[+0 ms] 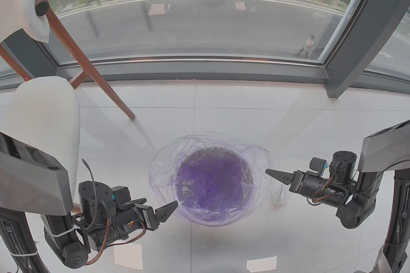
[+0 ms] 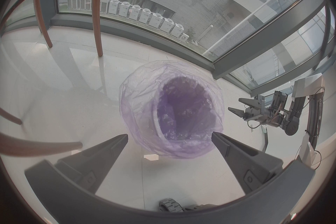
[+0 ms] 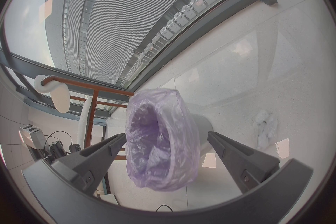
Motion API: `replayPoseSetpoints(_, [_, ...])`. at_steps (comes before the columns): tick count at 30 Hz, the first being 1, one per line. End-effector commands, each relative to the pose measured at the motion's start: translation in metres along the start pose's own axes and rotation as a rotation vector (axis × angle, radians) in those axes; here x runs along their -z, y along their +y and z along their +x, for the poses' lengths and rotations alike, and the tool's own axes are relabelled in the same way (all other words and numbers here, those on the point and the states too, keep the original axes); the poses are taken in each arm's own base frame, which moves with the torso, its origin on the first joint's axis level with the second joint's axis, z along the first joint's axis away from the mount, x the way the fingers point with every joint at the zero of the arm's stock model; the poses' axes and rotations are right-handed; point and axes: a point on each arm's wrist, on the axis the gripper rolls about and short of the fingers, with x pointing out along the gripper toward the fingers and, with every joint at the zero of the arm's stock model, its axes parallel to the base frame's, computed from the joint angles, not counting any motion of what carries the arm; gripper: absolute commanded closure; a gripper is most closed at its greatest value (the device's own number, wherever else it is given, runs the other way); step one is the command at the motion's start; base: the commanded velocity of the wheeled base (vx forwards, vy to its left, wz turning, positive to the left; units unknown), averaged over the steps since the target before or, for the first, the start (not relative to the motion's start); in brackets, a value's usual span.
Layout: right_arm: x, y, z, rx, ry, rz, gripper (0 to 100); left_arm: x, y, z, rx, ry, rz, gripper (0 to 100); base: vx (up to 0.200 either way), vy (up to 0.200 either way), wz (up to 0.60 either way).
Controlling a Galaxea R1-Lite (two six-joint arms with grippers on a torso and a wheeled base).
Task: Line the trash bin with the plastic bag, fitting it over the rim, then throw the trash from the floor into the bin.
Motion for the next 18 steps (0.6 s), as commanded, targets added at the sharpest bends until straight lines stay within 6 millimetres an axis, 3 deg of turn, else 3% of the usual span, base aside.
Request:
replayPoseSetpoints(1, [0.000,0.000,0.000,-0.006,-0.007,-0.003,0,-0.002,-0.002,0.002,0.013,-0.012,0.001,0,-0.200,0.000,0.00])
replayPoseSetpoints(3, [-0.001,0.000,0.001,-0.008,-0.010,-0.002,0,-0.005,-0.002,0.005,0.017,-0.025,0.004,0,-0.200,0.000,0.00])
replayPoseSetpoints(7, [-0.002,0.000,0.003,-0.011,-0.014,0.001,0,-0.011,-0.006,0.016,0.036,-0.059,0.003,0,0.000,0.000,0.00])
replayPoseSetpoints(12, [-0.003,0.000,0.004,-0.014,-0.018,0.015,0,0.002,-0.009,0.035,0.074,-0.002,-0.026,0,0.000,0.000,0.00])
replayPoseSetpoints(18, [-0.002,-0.001,0.005,-0.013,-0.016,0.039,0,0.009,-0.018,0.056,0.112,0.019,-0.177,0,0.000,0.000,0.00])
